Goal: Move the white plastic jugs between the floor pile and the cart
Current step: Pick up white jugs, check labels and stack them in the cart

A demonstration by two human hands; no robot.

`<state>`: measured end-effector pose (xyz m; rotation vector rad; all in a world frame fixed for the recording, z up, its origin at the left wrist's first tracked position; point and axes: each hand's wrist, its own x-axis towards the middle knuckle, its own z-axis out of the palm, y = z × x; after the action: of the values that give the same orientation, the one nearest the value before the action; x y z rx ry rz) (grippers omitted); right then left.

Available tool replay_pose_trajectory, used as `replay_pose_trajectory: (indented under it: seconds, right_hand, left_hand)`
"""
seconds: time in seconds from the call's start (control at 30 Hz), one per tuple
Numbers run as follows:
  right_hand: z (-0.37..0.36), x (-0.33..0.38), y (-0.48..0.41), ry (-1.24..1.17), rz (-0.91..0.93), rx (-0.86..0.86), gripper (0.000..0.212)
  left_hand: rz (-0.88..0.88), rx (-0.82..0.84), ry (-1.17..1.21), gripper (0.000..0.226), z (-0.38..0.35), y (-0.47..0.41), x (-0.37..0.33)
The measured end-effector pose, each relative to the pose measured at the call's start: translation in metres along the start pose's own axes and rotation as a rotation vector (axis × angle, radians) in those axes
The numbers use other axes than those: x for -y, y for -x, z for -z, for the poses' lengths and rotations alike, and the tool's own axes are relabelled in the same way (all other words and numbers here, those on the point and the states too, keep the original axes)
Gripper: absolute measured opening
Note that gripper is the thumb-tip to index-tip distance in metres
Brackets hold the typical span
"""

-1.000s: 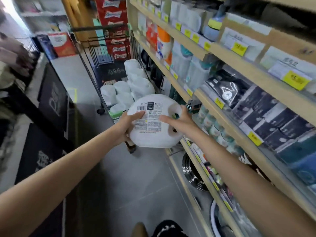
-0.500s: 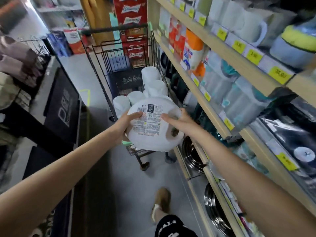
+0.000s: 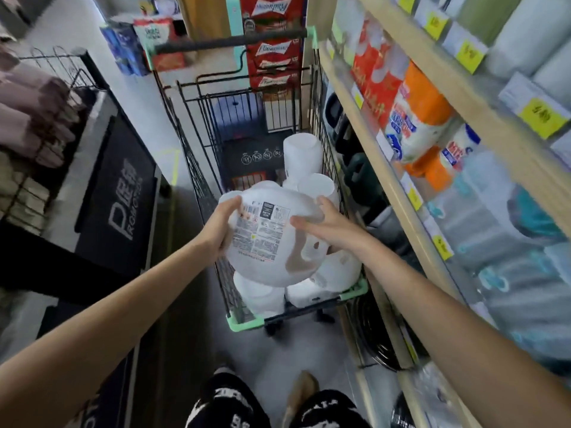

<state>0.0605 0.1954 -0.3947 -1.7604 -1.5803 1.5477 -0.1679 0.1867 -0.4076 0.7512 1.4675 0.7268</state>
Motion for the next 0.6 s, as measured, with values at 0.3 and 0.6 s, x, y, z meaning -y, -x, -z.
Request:
replay_pose_trajectory:
  seconds: [0.3,0.6]
  right_hand:
    - [-0.029,0.026,-0.110,-0.221,-0.099,-0.154,0.112]
    - [-0.087,0.037,-0.210,-0.169,-0.157,-0.552,0.107]
  left_hand:
    - [-0.006,0.166,-0.211,0.058,0.046,-0.139,-0.058]
    - [0.130,0.399,-0.431,0.088,0.069,-0.282,-0.095]
